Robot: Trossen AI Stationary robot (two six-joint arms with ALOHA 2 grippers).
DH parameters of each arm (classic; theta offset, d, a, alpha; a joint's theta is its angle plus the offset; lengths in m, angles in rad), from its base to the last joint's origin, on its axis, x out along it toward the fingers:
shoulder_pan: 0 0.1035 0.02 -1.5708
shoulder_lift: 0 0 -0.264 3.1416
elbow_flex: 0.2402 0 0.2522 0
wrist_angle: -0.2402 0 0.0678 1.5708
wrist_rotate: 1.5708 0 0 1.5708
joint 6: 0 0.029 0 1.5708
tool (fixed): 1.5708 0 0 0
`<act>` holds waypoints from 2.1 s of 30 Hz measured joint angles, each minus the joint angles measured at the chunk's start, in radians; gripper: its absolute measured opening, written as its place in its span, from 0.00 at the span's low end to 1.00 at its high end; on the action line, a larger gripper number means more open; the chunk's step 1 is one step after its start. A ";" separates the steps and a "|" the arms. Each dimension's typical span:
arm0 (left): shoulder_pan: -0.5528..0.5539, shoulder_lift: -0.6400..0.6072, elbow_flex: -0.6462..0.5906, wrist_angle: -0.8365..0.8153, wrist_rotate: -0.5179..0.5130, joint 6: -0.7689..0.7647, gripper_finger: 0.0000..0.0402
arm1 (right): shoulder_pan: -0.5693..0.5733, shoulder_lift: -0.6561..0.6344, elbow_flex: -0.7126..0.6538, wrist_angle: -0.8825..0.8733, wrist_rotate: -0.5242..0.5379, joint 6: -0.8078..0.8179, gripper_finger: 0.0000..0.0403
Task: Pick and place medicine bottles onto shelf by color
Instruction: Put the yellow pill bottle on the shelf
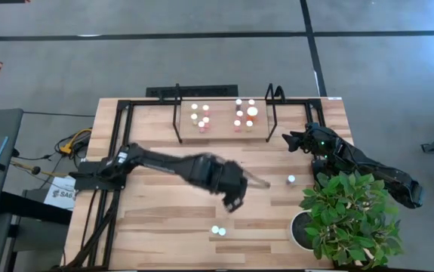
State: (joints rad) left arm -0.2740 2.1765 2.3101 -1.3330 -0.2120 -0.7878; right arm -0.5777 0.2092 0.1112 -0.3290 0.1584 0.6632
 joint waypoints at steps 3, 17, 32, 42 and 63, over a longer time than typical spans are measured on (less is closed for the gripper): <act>-0.074 0.000 -0.039 -0.026 0.055 -0.052 0.68 | 0.000 0.000 0.000 0.000 0.000 0.000 0.76; -0.357 0.041 -0.076 0.045 -0.056 -0.016 0.68 | 0.000 0.000 0.000 0.000 0.000 0.000 0.76; -0.272 0.185 -0.076 0.052 0.076 0.124 0.68 | 0.000 0.000 0.000 -0.001 0.000 0.000 0.76; -0.230 0.202 -0.074 0.052 0.069 0.126 0.68 | 0.000 0.000 0.000 -0.001 0.000 0.000 0.76; -0.216 0.267 -0.075 0.042 0.040 0.115 0.62 | 0.000 0.000 0.000 -0.002 0.000 0.000 0.76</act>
State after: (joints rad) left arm -0.4898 2.4435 2.2353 -1.2912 -0.1715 -0.6731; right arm -0.5774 0.2092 0.1112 -0.3305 0.1581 0.6632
